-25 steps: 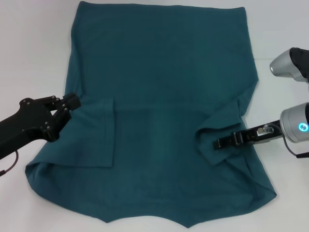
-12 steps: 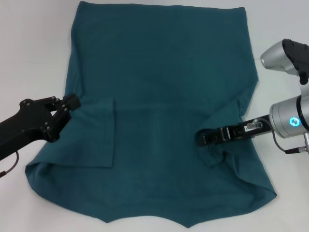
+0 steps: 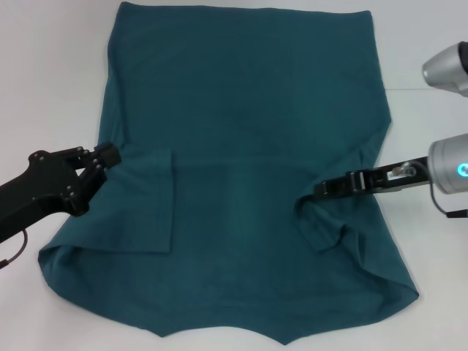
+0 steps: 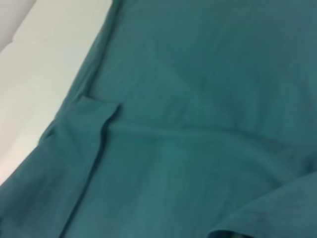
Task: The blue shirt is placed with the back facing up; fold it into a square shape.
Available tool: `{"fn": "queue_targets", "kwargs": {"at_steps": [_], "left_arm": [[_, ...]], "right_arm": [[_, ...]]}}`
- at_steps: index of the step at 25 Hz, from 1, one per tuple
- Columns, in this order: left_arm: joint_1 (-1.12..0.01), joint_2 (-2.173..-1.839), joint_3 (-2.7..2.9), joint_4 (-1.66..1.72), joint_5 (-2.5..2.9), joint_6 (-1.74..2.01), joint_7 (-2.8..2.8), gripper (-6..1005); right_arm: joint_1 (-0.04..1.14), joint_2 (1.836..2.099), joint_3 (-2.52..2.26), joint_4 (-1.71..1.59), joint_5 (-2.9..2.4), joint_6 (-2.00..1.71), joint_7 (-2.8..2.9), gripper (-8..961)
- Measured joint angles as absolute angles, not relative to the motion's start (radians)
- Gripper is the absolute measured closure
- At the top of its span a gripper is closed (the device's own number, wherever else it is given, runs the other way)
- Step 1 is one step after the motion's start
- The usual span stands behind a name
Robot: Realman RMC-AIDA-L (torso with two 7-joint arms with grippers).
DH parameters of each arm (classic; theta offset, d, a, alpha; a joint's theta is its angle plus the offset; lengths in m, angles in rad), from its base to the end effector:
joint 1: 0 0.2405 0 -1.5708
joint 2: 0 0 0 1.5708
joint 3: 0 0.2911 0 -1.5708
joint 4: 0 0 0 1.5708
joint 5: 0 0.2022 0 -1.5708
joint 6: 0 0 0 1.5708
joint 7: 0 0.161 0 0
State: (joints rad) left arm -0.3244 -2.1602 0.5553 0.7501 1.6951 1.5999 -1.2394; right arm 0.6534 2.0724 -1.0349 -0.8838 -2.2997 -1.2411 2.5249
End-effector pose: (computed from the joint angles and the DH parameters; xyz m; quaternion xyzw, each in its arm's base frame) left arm -0.2999 0.3108 0.0056 -0.8535 -0.2134 -0.3794 0.2866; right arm 0.2537 0.4105 -0.0412 -0.8270 0.5311 0.0628 0.1735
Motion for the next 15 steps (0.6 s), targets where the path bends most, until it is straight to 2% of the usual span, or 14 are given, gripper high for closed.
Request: {"fn": "queue_targets", "kwargs": {"at_steps": [5, 15], "left_arm": [[-0.324, -2.160, 0.555, 0.750, 1.695, 1.600, -1.239, 941], [-0.331, -2.161, 0.555, 0.749, 1.695, 1.592, -1.239, 940]], "right_arm": [[0.646, 2.058, -1.025, -0.873, -2.310, -1.226, 2.530, 332], [0.675, 2.062, -1.020, -0.804, -2.398, -1.148, 2.531, 332]]}}
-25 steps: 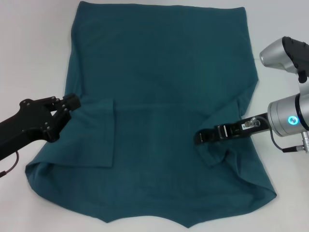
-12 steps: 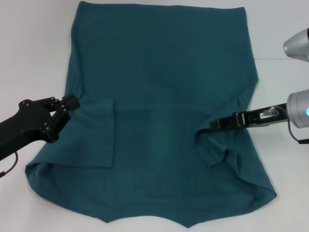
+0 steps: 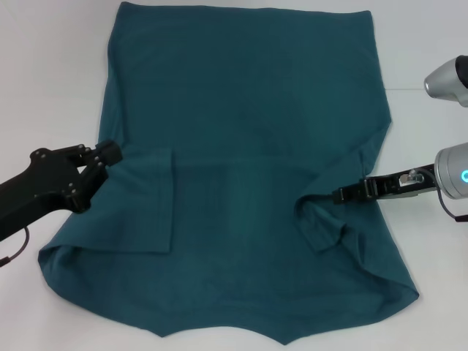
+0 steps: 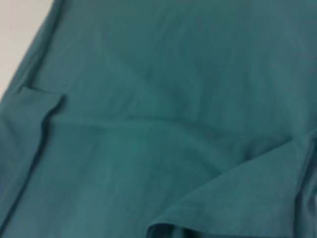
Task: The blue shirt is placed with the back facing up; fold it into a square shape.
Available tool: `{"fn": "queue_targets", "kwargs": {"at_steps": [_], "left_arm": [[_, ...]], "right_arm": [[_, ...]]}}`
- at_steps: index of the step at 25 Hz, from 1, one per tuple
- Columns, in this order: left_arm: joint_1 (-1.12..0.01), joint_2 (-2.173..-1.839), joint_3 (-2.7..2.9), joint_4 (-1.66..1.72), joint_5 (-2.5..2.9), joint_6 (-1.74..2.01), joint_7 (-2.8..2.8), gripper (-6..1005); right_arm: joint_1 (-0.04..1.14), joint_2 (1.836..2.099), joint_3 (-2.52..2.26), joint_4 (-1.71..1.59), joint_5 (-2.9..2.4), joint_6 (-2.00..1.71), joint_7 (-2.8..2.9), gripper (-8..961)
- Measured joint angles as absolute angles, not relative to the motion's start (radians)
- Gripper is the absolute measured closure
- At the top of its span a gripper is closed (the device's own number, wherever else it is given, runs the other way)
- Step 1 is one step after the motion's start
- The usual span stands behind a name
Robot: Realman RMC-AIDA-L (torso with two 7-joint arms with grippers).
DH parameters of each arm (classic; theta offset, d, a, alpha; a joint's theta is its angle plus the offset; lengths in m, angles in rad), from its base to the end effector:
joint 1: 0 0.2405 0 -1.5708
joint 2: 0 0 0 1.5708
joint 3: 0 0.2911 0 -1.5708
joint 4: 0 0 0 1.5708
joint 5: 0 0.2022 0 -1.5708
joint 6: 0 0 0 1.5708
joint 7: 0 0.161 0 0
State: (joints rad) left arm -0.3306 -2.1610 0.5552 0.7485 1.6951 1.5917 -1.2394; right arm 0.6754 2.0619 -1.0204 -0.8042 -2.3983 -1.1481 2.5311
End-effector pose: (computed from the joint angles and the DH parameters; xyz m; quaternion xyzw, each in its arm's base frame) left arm -0.2989 0.3133 0.0051 -0.8532 -0.2134 -0.3789 0.2879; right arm 0.2781 0.4185 -0.0414 -0.8131 0.5397 0.0263 0.2167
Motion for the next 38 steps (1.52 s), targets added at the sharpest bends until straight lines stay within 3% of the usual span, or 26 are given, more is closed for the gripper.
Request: {"fn": "queue_targets", "kwargs": {"at_steps": [12, 28, 38], "left_arm": [[-0.341, -2.158, 0.555, 0.749, 1.695, 1.587, -1.231, 941], [-0.344, -2.159, 0.538, 0.749, 1.695, 1.589, -1.229, 941], [-0.334, -2.160, 0.511, 0.747, 1.693, 1.599, -1.238, 939]], "right_arm": [[0.716, 2.059, -1.022, -0.738, -2.429, -1.044, 2.534, 333], [0.831, 2.093, -1.032, -0.672, -2.375, -0.876, 2.427, 334], [0.728, 2.089, -1.024, -0.755, -2.203, -0.936, 2.330, 334]]}}
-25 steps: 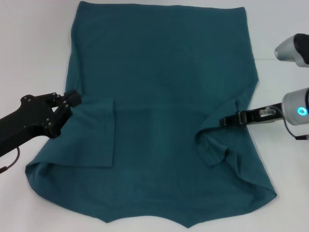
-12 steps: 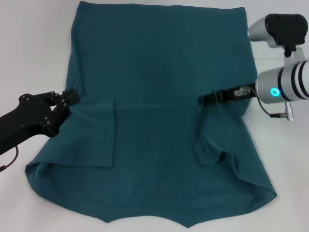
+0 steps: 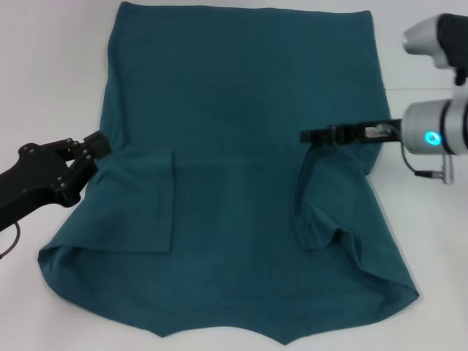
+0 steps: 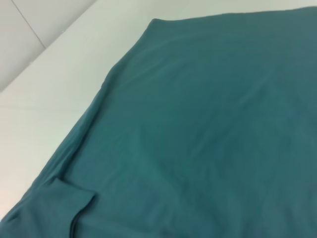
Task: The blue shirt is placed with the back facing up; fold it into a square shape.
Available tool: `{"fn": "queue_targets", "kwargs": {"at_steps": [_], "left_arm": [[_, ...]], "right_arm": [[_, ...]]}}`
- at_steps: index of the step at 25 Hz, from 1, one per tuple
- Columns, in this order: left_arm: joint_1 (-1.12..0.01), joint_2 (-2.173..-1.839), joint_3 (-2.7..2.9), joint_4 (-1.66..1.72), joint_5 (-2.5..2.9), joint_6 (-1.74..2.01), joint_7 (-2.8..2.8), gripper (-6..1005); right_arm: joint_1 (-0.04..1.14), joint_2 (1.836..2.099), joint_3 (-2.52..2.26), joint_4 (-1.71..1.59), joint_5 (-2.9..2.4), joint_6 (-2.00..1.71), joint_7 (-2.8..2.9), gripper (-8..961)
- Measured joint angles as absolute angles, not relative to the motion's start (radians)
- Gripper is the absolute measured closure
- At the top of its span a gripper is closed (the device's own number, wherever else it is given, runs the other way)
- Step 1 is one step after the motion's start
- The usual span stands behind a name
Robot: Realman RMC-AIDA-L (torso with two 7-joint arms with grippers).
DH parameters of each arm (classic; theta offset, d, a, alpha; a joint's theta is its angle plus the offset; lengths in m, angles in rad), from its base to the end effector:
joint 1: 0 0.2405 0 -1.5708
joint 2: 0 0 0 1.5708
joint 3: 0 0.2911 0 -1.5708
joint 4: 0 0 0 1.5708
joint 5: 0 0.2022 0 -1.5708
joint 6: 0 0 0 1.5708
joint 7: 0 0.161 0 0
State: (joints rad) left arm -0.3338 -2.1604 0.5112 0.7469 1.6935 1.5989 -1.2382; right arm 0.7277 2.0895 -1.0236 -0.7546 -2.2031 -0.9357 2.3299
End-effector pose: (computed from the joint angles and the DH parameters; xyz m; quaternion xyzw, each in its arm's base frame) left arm -0.3020 0.3142 0.0125 -0.8438 -0.2158 -0.3867 0.3031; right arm 0.2386 0.4548 -0.0480 -0.8368 0.4637 0.1229 0.2640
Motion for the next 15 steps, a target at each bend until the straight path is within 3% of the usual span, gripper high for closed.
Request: {"fn": "queue_targets", "kwargs": {"at_steps": [6, 15], "left_arm": [[-0.333, -2.162, 0.504, 0.747, 1.692, 1.608, -1.251, 940], [-0.341, -2.162, 0.505, 0.725, 1.692, 1.612, -1.245, 940]], "right_arm": [[0.626, 2.091, -1.032, -0.902, -2.198, -1.079, 2.408, 334], [0.629, 2.093, -1.088, -0.908, -2.309, -1.197, 2.557, 335]]}}
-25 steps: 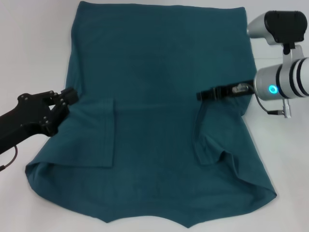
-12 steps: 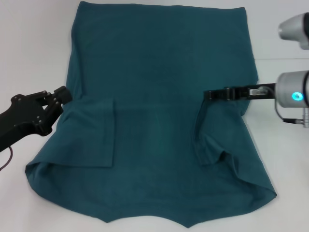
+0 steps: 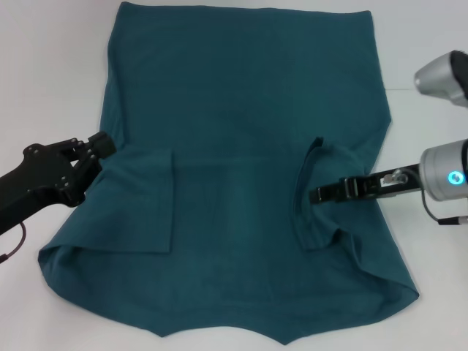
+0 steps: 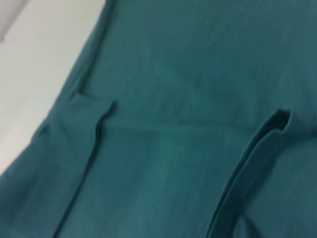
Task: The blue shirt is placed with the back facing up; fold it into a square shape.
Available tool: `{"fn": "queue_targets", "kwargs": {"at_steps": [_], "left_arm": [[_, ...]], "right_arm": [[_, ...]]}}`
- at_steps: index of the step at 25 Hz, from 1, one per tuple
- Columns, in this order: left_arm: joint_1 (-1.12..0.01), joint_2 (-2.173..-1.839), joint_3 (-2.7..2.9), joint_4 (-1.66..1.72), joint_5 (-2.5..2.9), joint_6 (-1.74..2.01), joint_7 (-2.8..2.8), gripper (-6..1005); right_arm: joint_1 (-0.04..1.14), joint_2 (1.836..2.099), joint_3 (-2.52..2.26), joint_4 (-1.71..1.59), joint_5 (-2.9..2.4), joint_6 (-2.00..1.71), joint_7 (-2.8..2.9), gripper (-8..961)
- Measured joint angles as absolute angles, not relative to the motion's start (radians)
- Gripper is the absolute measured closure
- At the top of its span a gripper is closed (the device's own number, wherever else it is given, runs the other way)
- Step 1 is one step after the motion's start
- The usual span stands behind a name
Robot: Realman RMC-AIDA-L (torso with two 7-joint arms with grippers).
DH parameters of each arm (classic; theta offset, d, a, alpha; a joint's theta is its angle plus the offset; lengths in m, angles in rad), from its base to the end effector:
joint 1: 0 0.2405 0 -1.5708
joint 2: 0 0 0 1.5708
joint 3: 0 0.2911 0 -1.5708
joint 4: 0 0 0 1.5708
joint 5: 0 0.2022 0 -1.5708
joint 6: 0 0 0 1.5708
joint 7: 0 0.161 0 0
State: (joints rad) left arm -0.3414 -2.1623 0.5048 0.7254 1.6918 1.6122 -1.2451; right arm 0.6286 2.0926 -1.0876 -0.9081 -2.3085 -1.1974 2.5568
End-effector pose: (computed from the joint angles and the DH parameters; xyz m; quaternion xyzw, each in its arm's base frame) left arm -0.2992 0.3137 0.0090 -0.8405 -0.2217 -0.3982 0.2931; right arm 0.2546 0.4061 -0.0515 -0.8242 0.5328 0.0568 0.1834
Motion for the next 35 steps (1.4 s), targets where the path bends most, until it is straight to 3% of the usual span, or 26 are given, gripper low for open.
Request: {"fn": "queue_targets", "kwargs": {"at_steps": [13, 35], "left_arm": [[-0.340, -2.162, 0.505, 0.719, 1.692, 1.612, -1.243, 940], [-0.337, -2.161, 0.503, 0.698, 1.683, 1.607, -1.225, 942]], "right_arm": [[0.761, 2.098, -1.199, -0.810, -2.311, -1.190, 2.553, 335], [0.899, 2.091, -1.232, -0.640, -2.553, -0.773, 2.551, 336]]}}
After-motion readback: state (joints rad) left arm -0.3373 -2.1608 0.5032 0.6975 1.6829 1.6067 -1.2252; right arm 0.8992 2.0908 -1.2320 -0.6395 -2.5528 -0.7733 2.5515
